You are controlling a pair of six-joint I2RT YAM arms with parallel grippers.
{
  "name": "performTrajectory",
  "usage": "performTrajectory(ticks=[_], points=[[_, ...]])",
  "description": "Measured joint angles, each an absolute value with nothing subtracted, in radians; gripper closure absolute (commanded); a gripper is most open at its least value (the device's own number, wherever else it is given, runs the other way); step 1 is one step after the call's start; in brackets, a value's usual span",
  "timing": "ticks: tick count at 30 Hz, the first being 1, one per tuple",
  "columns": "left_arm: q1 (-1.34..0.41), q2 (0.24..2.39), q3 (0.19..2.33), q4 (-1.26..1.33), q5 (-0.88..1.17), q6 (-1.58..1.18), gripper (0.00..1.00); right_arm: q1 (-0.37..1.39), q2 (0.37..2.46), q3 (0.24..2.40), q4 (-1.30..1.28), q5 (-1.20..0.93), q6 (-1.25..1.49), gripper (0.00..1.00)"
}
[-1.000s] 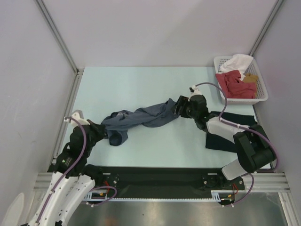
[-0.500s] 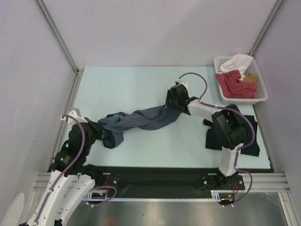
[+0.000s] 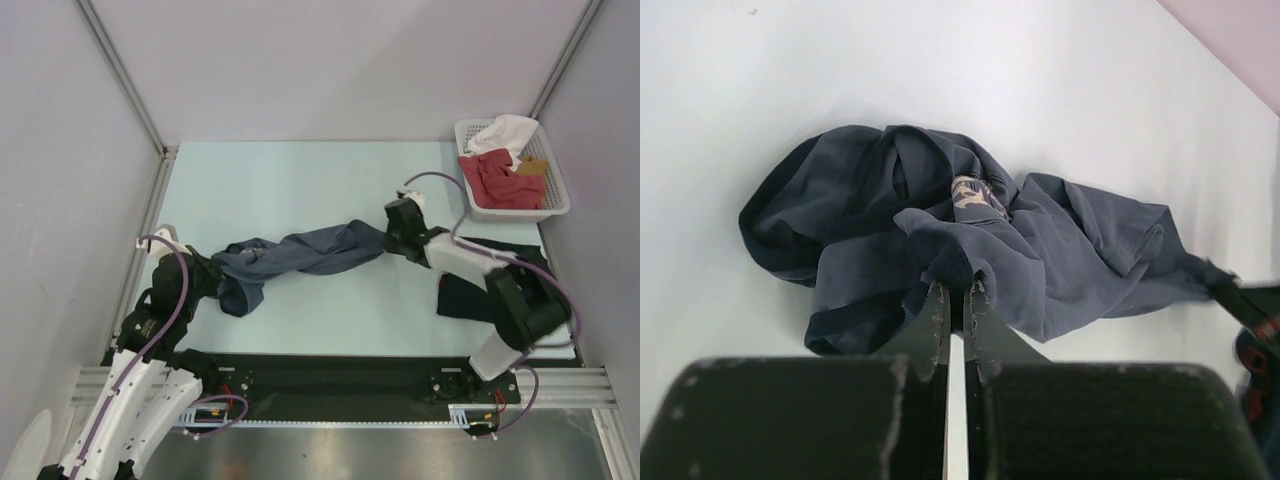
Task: Fold and stack the tank tops
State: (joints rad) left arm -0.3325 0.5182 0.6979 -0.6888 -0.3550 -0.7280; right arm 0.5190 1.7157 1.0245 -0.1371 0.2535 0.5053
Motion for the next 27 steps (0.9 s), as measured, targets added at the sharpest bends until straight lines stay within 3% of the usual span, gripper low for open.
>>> performTrajectory(ticks=[8,10,12,15,16,18,22,25,27], points=[[-0.246,0.611,0.772,-0.672,-0.292,-0.688,1.00,0.507,1.182,0.604,-0.156,0.281,0.584,1.00],[-0.224,0.638,0.810,-0.670,-0.274,-0.675,1.00,0.562,1.084,0.521,-0.178,0.298,0.627,1.00],[-0.208,0.657,0.839,-0.666,-0.265,-0.670,1.00,0.670,0.983,0.446,-0.224,0.339,0.696,0.93],[-0.197,0.658,0.860,-0.665,-0.254,-0.661,1.00,0.814,0.867,0.379,-0.303,0.379,0.798,0.28],[-0.195,0.654,0.860,-0.663,-0.250,-0.656,1.00,0.845,0.836,0.366,-0.329,0.397,0.828,0.21],[-0.193,0.646,0.860,-0.664,-0.246,-0.654,1.00,0.880,0.796,0.357,-0.380,0.441,0.852,0.22],[-0.191,0.633,0.856,-0.663,-0.232,-0.654,1.00,0.896,0.810,0.387,-0.399,0.482,0.806,0.39],[-0.190,0.625,0.849,-0.664,-0.229,-0.654,1.00,0.895,0.928,0.492,-0.381,0.484,0.734,0.43],[-0.189,0.620,0.846,-0.664,-0.228,-0.654,1.00,0.895,1.042,0.596,-0.360,0.476,0.683,0.54]])
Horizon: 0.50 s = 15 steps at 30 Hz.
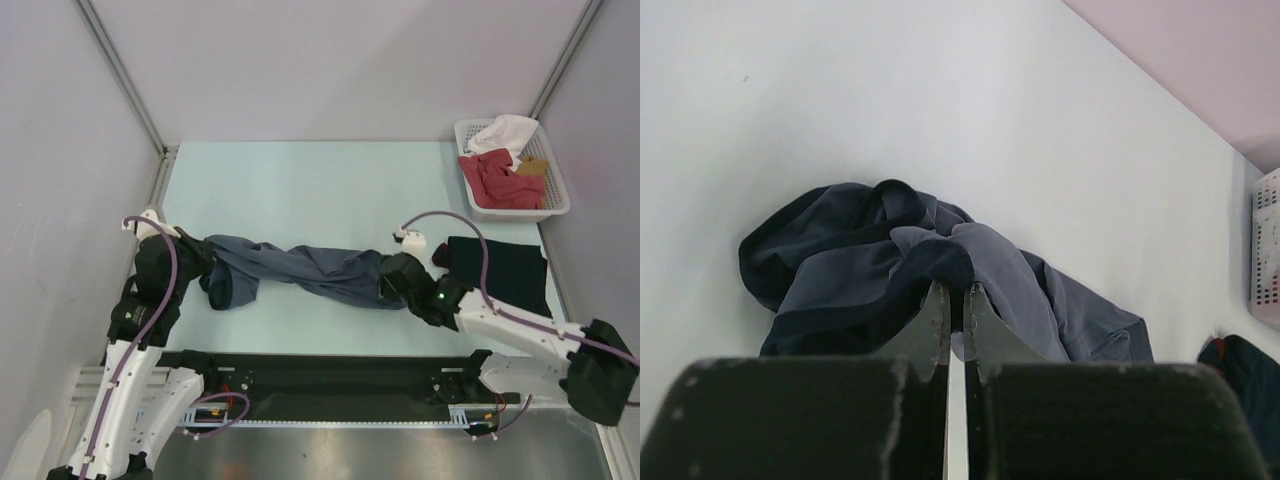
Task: Fold and stack the tank tops
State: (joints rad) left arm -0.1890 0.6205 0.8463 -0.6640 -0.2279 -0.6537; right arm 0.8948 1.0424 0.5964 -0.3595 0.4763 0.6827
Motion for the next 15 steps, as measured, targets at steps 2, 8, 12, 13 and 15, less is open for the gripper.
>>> performTrajectory(ticks=[2,8,12,13,15], points=[[-0.189,0.616,0.846,-0.664,-0.224,-0.654,1.00,0.886,1.154,0.693,-0.329,0.456,0.633,0.62],[-0.189,0.604,0.839,-0.661,-0.207,-0.648,1.00,0.825,1.381,0.802,-0.243,0.356,0.556,0.57],[-0.188,0.603,0.832,-0.661,-0.203,-0.645,1.00,0.778,1.444,0.802,-0.218,0.288,0.537,0.57],[-0.188,0.603,0.831,-0.660,-0.202,-0.644,1.00,0.767,1.457,0.802,-0.203,0.270,0.534,0.57],[-0.188,0.603,0.830,-0.660,-0.202,-0.643,1.00,0.749,1.477,0.802,-0.175,0.237,0.529,0.57]])
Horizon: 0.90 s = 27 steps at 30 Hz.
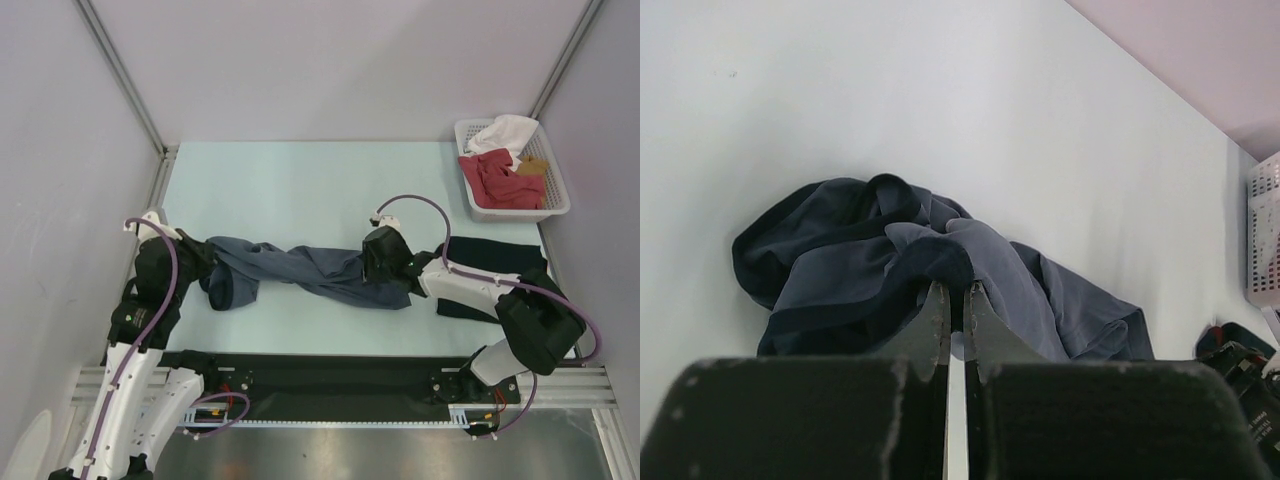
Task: Fold and stack the tank tops
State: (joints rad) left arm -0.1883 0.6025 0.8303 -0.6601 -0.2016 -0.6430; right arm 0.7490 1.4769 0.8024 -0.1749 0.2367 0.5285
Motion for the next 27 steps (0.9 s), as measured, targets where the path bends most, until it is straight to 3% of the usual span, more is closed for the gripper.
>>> performTrajectory(ticks=[8,11,14,17,20,27], points=[[-0.188,0.587,0.830,-0.659,-0.198,-0.635,1.00,0.724,1.555,0.809,-0.095,0.152,0.522,0.53],[-0.188,0.589,0.830,-0.660,-0.198,-0.628,1.00,0.717,1.584,0.818,-0.077,0.138,0.523,0.44],[-0.188,0.591,0.830,-0.659,-0.198,-0.627,1.00,0.707,1.613,0.834,-0.068,0.138,0.522,0.43],[-0.188,0.595,0.830,-0.659,-0.198,-0.627,1.00,0.698,1.630,0.847,-0.065,0.139,0.519,0.63],[-0.188,0.598,0.830,-0.659,-0.198,-0.626,1.00,0.683,1.633,0.853,-0.058,0.127,0.521,0.97],[-0.187,0.616,0.841,-0.667,-0.204,-0.609,1.00,0.628,1.610,0.878,-0.070,0.109,0.519,1.00]])
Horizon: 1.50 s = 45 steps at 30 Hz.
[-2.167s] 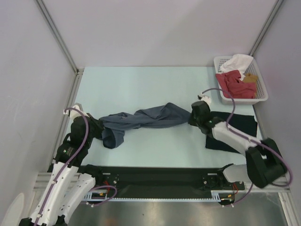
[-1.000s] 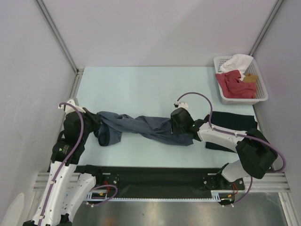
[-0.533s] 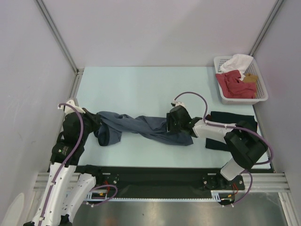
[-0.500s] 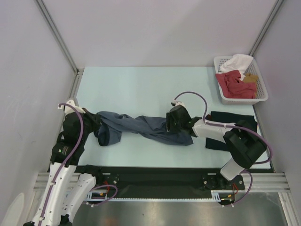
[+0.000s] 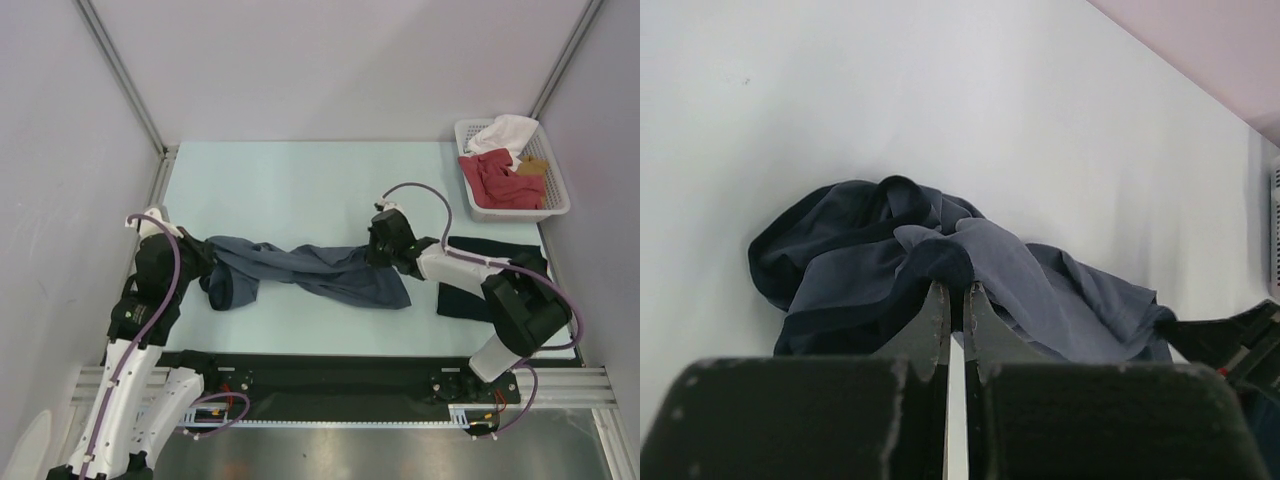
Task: Fold and stack the tank tops
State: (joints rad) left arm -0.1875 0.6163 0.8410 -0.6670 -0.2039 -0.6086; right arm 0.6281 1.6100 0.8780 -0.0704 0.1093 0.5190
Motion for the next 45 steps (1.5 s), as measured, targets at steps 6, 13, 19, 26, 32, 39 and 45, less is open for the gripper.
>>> performTrajectory(ticks=[6,13,19,26,32,39,45], points=[[-0.187,0.667,0.928,-0.703,-0.215,-0.582,1.00,0.504,1.462,0.960,-0.176,0.070,0.496,1.00],[-0.187,0.770,1.100,-0.752,-0.210,-0.530,1.00,0.361,1.323,1.176,-0.309,-0.017,0.480,1.00],[-0.186,0.905,1.265,-0.775,-0.176,-0.495,1.00,0.229,1.326,1.372,-0.442,-0.134,0.489,1.00],[-0.149,1.152,1.583,-0.820,-0.142,-0.488,1.00,0.181,1.515,1.780,-0.570,-0.219,0.520,1.00],[-0.128,1.256,1.847,-0.858,-0.145,-0.466,1.00,0.177,1.530,1.946,-0.625,-0.222,0.531,1.00],[-0.128,0.926,1.811,-0.787,-0.074,-0.408,1.00,0.180,1.100,1.707,-0.532,-0.247,0.505,1.00],[-0.128,0.560,1.734,-0.706,0.023,-0.394,1.00,0.180,0.667,1.612,-0.469,-0.314,0.474,1.00]])
